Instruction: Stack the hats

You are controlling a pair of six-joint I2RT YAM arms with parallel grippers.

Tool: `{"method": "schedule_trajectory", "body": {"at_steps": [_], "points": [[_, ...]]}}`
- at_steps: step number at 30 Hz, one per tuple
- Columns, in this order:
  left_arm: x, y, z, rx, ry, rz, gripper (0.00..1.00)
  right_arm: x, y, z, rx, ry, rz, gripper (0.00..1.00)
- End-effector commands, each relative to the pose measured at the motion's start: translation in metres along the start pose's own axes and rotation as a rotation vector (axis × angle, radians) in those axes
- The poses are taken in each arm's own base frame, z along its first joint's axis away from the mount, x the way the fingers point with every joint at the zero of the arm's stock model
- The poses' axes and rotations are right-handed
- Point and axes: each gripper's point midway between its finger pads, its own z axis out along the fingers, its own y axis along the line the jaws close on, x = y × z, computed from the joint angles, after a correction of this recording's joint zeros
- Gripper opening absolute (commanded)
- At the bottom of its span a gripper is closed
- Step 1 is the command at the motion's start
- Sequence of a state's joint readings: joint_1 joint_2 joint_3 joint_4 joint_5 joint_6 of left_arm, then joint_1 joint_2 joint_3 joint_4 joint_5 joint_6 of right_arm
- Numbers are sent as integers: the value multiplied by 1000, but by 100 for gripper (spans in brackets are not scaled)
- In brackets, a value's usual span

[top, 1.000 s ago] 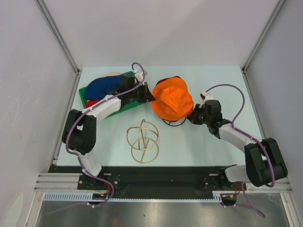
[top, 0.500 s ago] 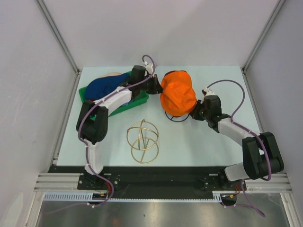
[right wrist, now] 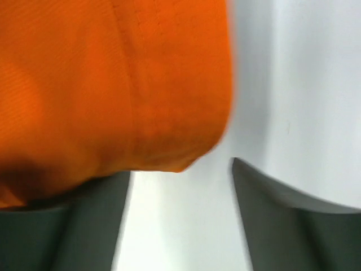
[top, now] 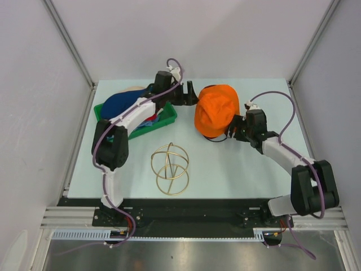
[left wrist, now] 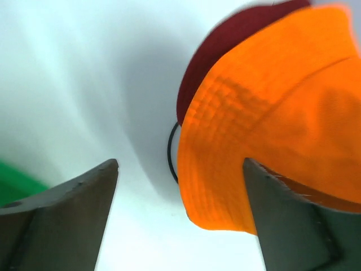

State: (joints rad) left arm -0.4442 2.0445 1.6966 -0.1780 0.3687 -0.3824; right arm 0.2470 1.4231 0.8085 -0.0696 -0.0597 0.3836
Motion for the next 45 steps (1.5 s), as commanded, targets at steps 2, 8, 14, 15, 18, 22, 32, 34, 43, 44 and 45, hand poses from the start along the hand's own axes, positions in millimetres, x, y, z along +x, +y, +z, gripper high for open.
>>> {"method": "schedule_trajectory", "body": {"at_steps": [2,8,14,15,18,22,32,34,43,44,45], "points": [[-81,-35,-97,-44,-235,130,100,-34,13,-54,-4,-106,-69,91],[-94,-21,-166,-148,-309,134,100,-29,7,-88,48,-105,-49,96],[-73,58,-227,-502,-330,74,100,-37,22,-121,1,-170,-60,97],[-64,75,-238,-560,-328,51,100,-40,25,-124,-11,-181,-66,97],[-41,110,-251,-704,-276,23,100,-47,33,-132,-40,-201,-69,97],[-19,145,-250,-798,-237,-26,100,-50,42,-132,-67,-213,-84,96],[-35,232,-222,-972,-215,-78,100,-45,58,-131,-119,-197,-115,97],[-34,245,-216,-997,-184,-85,100,-47,61,-135,-127,-204,-123,97],[-28,300,-192,-1019,-97,-96,90,-49,60,-150,-120,-225,-145,97],[-29,304,-193,-1017,-97,-100,84,-49,61,-152,-124,-228,-147,97],[-27,306,-191,-1012,-90,-102,81,-47,60,-153,-122,-226,-147,97]]}}
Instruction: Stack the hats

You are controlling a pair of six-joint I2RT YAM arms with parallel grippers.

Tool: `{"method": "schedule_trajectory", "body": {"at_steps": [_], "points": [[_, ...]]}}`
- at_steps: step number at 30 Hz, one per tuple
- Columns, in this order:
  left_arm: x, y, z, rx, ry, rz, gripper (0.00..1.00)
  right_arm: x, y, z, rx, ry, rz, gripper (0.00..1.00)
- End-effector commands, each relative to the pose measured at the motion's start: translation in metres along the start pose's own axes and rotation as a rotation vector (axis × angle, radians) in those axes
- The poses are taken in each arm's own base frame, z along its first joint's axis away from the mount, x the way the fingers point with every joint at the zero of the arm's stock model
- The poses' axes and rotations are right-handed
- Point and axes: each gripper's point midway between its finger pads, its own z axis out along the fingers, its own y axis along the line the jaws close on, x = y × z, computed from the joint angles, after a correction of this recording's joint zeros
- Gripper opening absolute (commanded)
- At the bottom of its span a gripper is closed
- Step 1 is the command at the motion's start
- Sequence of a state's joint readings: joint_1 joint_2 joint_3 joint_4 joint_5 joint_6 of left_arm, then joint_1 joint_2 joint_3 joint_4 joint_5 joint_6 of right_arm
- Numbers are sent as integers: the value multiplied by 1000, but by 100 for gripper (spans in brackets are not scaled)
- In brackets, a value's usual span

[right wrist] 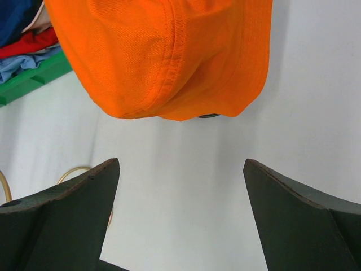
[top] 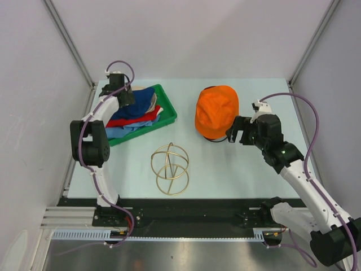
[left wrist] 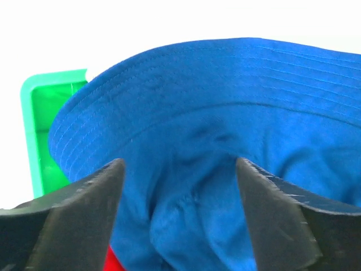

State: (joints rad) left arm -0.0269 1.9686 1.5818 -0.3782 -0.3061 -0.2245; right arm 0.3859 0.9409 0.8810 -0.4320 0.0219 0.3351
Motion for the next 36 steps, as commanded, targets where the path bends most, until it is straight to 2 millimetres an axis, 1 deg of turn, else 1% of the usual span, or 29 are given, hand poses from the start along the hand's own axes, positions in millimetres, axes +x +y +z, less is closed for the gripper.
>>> {"method": "schedule_trajectory", "body": {"at_steps": [1,2,4,5,7,8,9,13,14,15,16,17,18,19,20,21,22,23,24,25,27,28,30,31,32,33,34,35,36], "points": [[-14,2,10,24,-14,19,77,-21,7,-15,-10,-63,-22,97],[-12,3,10,23,-10,25,67,-21,6,-16,-6,-63,-24,97],[-13,4,9,19,-15,42,54,-19,5,-16,2,-56,-24,97],[-10,6,9,16,-10,50,36,-18,4,-16,4,-56,-24,97],[-13,6,7,20,-24,61,21,-18,4,-17,3,-57,-23,97],[-16,6,4,25,-32,63,7,-18,5,-17,0,-57,-23,96],[-16,7,1,23,-31,64,0,-18,6,-17,-1,-56,-24,97],[-36,7,-25,52,-89,39,0,-25,12,-22,-18,-72,-34,97],[-42,7,-33,61,-107,34,0,-33,15,-25,-23,-91,-39,97],[-54,7,-51,86,-145,24,0,-39,17,-28,-27,-104,-54,97],[-61,6,-61,105,-165,21,0,-43,18,-29,-28,-113,-63,97],[-63,4,-71,127,-175,25,0,-54,23,-33,-38,-140,-70,97],[-75,-1,-94,181,-221,24,0,-59,25,-34,-43,-151,-88,97],[-80,-3,-106,204,-243,34,0,-64,29,-36,-58,-160,-95,97],[-77,-8,-115,233,-250,48,0,-70,34,-36,-75,-172,-105,97],[-88,-7,-140,256,-303,50,0,-77,42,-38,-107,-187,-115,97],[-88,-12,-152,292,-318,67,0,-81,47,-38,-126,-197,-127,97],[-81,-13,-158,309,-312,75,0,-86,53,-36,-144,-212,-135,96],[-83,-13,-171,332,-333,74,0,-90,67,-40,-214,-214,-151,97],[-89,-15,-198,387,-376,71,0,-92,75,-41,-251,-221,-173,97],[-86,-18,-221,451,-409,78,0,-97,106,-47,-389,-233,-221,97],[-91,-20,-250,511,-459,81,0,-99,115,-50,-432,-244,-253,97],[-88,-27,-274,592,-491,109,0,-104,146,-61,-572,-267,-306,98],[-88,-31,-289,633,-514,130,0,-106,156,-65,-618,-275,-323,98],[-84,-39,-314,721,-539,164,0,-111,166,-69,-660,-295,-339,98],[-82,-42,-326,757,-560,205,0,-107,179,-72,-731,-280,-359,98],[-77,-49,-339,812,-567,240,0,-115,188,-80,-775,-299,-370,98],[-69,-54,-360,886,-580,277,0,-120,195,-84,-812,-320,-384,98],[-65,-58,-371,933,-586,302,0,-120,204,-92,-872,-318,-397,100]]}}
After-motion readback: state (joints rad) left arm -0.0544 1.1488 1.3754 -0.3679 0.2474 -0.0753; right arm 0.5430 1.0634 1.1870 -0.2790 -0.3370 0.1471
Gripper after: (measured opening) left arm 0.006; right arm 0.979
